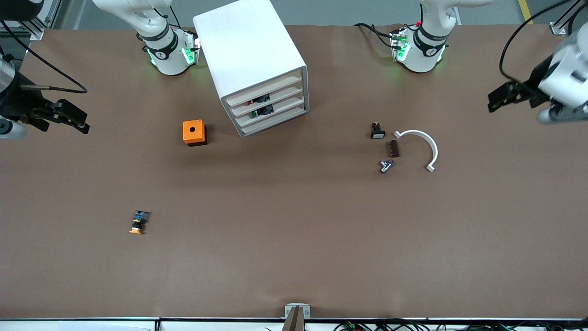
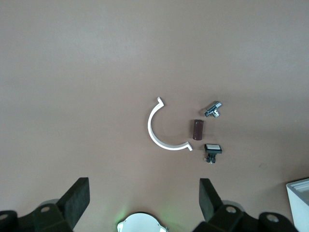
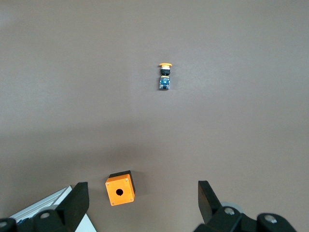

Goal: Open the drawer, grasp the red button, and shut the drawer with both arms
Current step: 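Move the left gripper toward the drawer while the right gripper approaches the cabinet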

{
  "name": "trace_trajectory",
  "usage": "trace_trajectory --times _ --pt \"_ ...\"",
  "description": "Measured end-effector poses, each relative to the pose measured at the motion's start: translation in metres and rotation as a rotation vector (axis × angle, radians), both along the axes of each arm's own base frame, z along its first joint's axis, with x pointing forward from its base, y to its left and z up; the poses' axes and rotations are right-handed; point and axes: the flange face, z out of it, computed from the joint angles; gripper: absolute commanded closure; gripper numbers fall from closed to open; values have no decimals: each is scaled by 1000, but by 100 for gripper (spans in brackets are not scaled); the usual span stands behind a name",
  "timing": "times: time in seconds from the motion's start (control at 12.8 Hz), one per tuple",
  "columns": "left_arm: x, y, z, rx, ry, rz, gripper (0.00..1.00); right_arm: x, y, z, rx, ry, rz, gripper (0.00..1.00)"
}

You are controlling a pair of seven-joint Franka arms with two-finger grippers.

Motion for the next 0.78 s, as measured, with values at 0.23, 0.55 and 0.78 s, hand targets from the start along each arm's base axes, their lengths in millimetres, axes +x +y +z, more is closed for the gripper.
trace_trajectory --times 0.23,0.55,0.78 --pt "36 -16 -61 3 45 2 0 0 13 6 1 -19 26 0" --pt "64 -76 -143 46 89 139 0 -1 25 4 1 -16 47 0" --pt "66 -124 -210 76 173 195 0 2 30 -7 -1 8 57 0"
